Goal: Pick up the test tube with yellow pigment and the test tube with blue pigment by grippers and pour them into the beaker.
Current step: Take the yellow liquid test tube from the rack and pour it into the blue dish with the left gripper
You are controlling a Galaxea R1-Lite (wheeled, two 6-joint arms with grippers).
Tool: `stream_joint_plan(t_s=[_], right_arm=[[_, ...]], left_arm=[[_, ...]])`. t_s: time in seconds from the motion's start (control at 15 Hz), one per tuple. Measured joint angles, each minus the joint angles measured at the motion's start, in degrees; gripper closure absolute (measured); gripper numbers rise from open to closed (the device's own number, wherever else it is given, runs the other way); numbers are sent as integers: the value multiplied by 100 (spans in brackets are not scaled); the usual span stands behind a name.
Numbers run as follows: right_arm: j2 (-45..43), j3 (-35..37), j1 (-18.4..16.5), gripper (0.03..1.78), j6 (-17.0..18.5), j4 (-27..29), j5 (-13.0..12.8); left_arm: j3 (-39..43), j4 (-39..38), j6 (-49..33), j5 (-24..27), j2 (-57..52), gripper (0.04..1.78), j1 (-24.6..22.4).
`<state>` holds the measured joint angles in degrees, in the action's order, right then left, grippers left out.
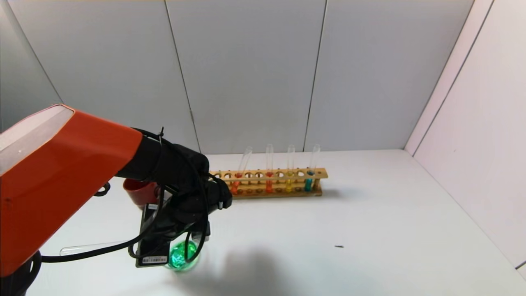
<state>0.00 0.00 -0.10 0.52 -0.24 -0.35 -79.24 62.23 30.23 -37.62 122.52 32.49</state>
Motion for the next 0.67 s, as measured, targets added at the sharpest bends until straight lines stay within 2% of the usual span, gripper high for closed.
stream_joint_plan(t_s=[0.2,0.67], right_arm=[[0,0,0,11,-1,0,2],[0,0,0,11,0,0,0]], left_arm=[[-212,278,-6,-2,108,150,22],[-293,300,-6,-2,278,150,65]])
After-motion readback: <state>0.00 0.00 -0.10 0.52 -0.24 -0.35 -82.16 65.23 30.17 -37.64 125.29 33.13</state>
